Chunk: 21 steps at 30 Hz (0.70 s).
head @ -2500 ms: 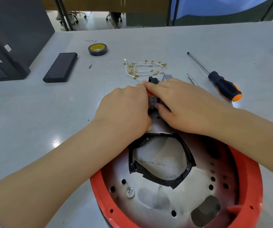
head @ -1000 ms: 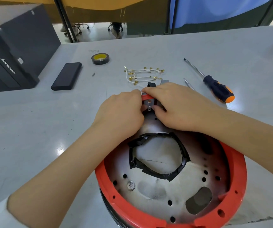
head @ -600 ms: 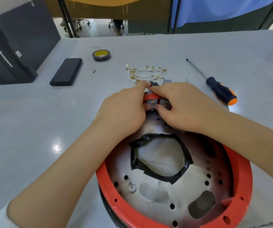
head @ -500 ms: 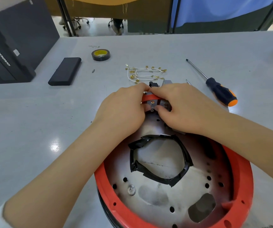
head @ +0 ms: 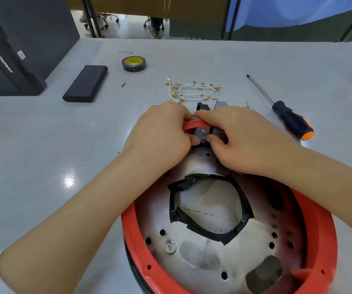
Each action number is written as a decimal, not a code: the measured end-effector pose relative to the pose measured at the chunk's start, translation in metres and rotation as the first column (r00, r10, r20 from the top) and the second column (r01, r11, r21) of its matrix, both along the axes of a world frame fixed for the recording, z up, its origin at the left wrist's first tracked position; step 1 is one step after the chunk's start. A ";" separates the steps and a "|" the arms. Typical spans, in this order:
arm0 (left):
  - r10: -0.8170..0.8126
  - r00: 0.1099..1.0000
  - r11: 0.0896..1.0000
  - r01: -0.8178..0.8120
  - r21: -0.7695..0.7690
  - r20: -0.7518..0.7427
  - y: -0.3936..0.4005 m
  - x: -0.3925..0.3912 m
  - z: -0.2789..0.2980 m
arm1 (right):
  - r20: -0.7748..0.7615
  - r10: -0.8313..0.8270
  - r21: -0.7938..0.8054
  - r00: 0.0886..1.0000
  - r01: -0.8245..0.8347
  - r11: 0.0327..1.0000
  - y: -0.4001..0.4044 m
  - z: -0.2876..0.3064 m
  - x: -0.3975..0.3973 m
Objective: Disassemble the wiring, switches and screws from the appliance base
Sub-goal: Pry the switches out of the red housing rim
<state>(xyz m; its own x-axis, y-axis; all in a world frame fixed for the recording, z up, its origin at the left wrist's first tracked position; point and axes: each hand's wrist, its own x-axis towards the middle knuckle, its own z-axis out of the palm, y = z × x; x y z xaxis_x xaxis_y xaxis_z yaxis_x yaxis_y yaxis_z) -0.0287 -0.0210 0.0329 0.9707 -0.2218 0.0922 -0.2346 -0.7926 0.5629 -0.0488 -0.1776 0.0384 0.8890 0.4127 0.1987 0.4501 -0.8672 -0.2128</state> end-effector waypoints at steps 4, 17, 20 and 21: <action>-0.009 1.000 1.000 0.008 -0.021 -0.025 0.002 0.000 0.002 | 0.004 0.013 -0.003 1.000 -0.013 1.000 -0.001 0.000 0.000; 0.053 0.998 0.998 -0.052 -0.016 0.034 0.001 -0.004 0.003 | 0.070 0.009 -0.040 0.998 -0.006 0.999 0.000 -0.003 0.001; 0.040 0.998 0.999 -0.041 0.006 0.048 0.001 -0.004 0.004 | 0.070 0.000 -0.041 0.998 0.003 0.999 0.000 -0.004 0.001; 0.030 0.998 0.999 -0.031 0.018 0.059 0.001 -0.004 0.005 | 0.068 -0.002 -0.042 0.998 0.005 0.999 0.000 -0.004 0.001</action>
<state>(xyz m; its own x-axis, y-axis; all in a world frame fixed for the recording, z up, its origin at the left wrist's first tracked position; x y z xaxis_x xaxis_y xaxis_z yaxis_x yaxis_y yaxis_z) -0.0324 -0.0203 0.0377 0.9702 -0.1944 0.1449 -0.2421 -0.8105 0.5334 -0.0475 -0.1778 0.0344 0.8756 0.4188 0.2409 0.4591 -0.8765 -0.1450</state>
